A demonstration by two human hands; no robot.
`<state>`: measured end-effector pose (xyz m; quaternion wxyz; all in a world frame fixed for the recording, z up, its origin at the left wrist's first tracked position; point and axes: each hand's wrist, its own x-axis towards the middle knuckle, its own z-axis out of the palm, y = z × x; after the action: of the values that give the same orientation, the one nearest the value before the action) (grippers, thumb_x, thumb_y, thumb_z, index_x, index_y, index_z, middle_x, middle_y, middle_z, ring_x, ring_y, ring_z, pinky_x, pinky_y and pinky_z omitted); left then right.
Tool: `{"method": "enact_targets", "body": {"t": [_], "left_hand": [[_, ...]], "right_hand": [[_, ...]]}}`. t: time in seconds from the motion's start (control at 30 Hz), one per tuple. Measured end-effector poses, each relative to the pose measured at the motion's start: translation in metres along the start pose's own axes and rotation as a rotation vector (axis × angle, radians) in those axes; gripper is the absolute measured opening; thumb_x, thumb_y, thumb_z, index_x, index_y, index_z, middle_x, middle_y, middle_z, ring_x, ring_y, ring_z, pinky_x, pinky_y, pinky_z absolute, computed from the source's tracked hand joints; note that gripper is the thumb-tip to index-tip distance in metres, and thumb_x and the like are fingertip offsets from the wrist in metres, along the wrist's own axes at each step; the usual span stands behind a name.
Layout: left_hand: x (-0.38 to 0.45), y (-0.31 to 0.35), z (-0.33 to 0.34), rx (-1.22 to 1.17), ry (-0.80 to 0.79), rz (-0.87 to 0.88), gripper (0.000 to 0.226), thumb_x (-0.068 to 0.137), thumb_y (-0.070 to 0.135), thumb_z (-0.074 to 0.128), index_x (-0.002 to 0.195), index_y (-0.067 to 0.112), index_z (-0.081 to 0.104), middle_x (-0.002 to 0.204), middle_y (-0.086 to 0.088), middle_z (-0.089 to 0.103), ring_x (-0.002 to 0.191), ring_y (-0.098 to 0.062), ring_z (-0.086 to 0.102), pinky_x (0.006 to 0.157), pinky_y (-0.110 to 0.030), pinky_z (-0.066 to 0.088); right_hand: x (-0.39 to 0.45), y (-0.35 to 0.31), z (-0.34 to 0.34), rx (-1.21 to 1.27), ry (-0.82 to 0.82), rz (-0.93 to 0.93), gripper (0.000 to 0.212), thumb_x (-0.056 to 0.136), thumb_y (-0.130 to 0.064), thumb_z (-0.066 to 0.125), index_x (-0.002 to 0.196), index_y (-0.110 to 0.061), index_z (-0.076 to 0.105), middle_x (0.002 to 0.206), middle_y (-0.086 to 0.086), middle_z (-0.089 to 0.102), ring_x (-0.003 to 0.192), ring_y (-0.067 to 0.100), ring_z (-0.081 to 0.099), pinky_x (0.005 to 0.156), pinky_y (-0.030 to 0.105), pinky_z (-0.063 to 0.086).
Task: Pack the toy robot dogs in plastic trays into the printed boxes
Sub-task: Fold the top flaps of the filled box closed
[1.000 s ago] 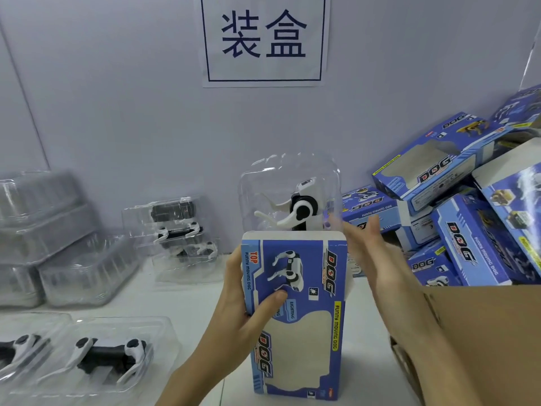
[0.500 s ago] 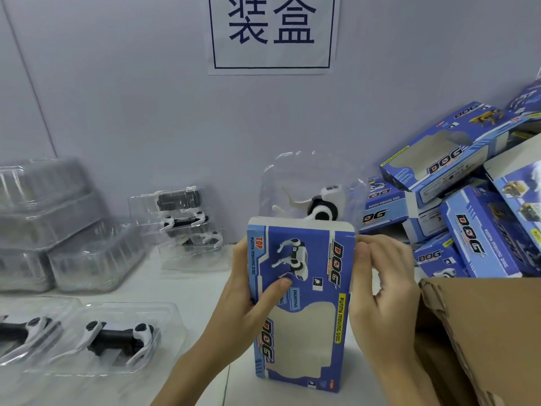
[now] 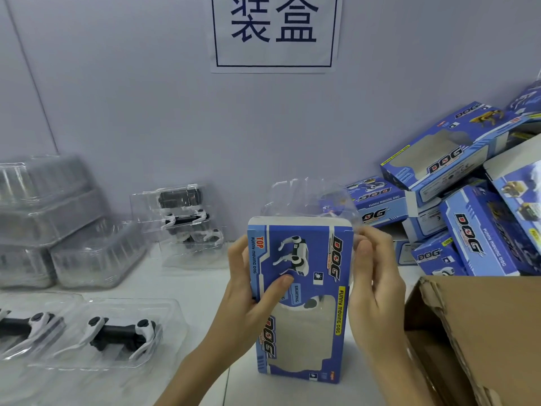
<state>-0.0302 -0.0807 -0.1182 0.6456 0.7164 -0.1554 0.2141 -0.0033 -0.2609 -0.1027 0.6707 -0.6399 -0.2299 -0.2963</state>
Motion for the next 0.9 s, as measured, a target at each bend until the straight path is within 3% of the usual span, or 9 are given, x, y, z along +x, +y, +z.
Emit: {"method": "enact_targets", "body": {"t": [0.1, 0.23, 0.37, 0.47, 0.53, 0.6, 0.77, 0.9], "left_hand": [[-0.0008, -0.0007, 0.0004, 0.010, 0.006, -0.002, 0.053, 0.086, 0.052, 0.068, 0.127, 0.062, 0.036, 0.125, 0.017, 0.068, 0.117, -0.019, 0.072, 0.078, -0.032, 0.065], [-0.0004, -0.0036, -0.0001, 0.022, 0.003, -0.005, 0.054, 0.086, 0.051, 0.067, 0.129, 0.064, 0.037, 0.125, 0.020, 0.068, 0.116, -0.015, 0.072, 0.078, -0.030, 0.065], [0.0016, -0.0036, -0.0009, -0.007, 0.008, -0.012, 0.057, 0.086, 0.051, 0.069, 0.129, 0.064, 0.035, 0.125, 0.016, 0.070, 0.115, -0.018, 0.073, 0.075, -0.032, 0.065], [0.0019, -0.0016, -0.0017, -0.019, 0.014, -0.011, 0.054, 0.085, 0.049, 0.070, 0.126, 0.061, 0.038, 0.125, 0.014, 0.070, 0.114, -0.019, 0.074, 0.073, -0.031, 0.065], [0.0020, -0.0009, -0.0024, -0.034, 0.012, -0.016, 0.052, 0.087, 0.046, 0.071, 0.126, 0.056, 0.039, 0.127, 0.008, 0.070, 0.115, -0.024, 0.073, 0.074, -0.035, 0.066], [0.0023, -0.0006, -0.0037, -0.050, 0.010, -0.029, 0.049, 0.089, 0.046, 0.073, 0.124, 0.054, 0.041, 0.128, 0.007, 0.070, 0.118, -0.026, 0.072, 0.074, -0.037, 0.066], [-0.0002, -0.0001, -0.0041, -0.040, 0.030, -0.013, 0.043, 0.086, 0.049, 0.073, 0.118, 0.050, 0.044, 0.124, 0.009, 0.072, 0.114, -0.024, 0.074, 0.074, -0.036, 0.066], [-0.0028, 0.0006, -0.0047, -0.016, 0.028, 0.023, 0.051, 0.093, 0.041, 0.073, 0.129, 0.054, 0.039, 0.130, 0.015, 0.066, 0.119, -0.023, 0.071, 0.078, -0.036, 0.066]], "right_hand": [[0.0000, -0.0022, 0.0003, 0.050, -0.027, -0.008, 0.035, 0.106, -0.032, 0.040, 0.135, -0.050, 0.050, 0.116, -0.009, 0.069, 0.119, 0.019, 0.068, 0.059, 0.026, 0.063], [0.0009, -0.0026, 0.0001, 0.049, -0.032, -0.005, 0.046, 0.105, -0.030, 0.038, 0.141, -0.059, 0.046, 0.111, -0.003, 0.067, 0.119, 0.022, 0.068, 0.060, 0.027, 0.063], [0.0025, -0.0034, -0.0004, 0.054, -0.042, 0.005, 0.047, 0.107, -0.026, 0.039, 0.132, -0.063, 0.053, 0.119, -0.007, 0.067, 0.123, 0.015, 0.066, 0.059, 0.026, 0.063], [0.0020, 0.0002, -0.0013, 0.024, -0.028, 0.020, 0.031, 0.106, -0.031, 0.041, 0.124, -0.050, 0.058, 0.125, 0.000, 0.065, 0.123, 0.020, 0.066, 0.060, 0.023, 0.062], [0.0009, 0.0021, -0.0021, 0.011, -0.026, 0.027, 0.021, 0.106, -0.034, 0.042, 0.117, -0.040, 0.060, 0.121, 0.004, 0.066, 0.119, 0.023, 0.067, 0.061, 0.017, 0.059], [0.0008, 0.0018, -0.0014, 0.063, -0.041, 0.069, 0.023, 0.103, -0.032, 0.045, 0.112, -0.047, 0.058, 0.115, -0.005, 0.070, 0.115, 0.020, 0.070, 0.059, 0.018, 0.059], [0.0024, -0.0057, 0.0003, 0.061, -0.124, 0.018, 0.041, 0.109, -0.030, 0.036, 0.142, -0.052, 0.045, 0.108, -0.005, 0.066, 0.102, 0.015, 0.072, 0.060, 0.030, 0.063], [0.0019, -0.0063, -0.0024, 0.054, -0.155, 0.067, 0.023, 0.100, -0.051, 0.041, 0.108, -0.047, 0.062, 0.120, 0.000, 0.060, 0.116, 0.023, 0.067, 0.064, 0.022, 0.061]]}}
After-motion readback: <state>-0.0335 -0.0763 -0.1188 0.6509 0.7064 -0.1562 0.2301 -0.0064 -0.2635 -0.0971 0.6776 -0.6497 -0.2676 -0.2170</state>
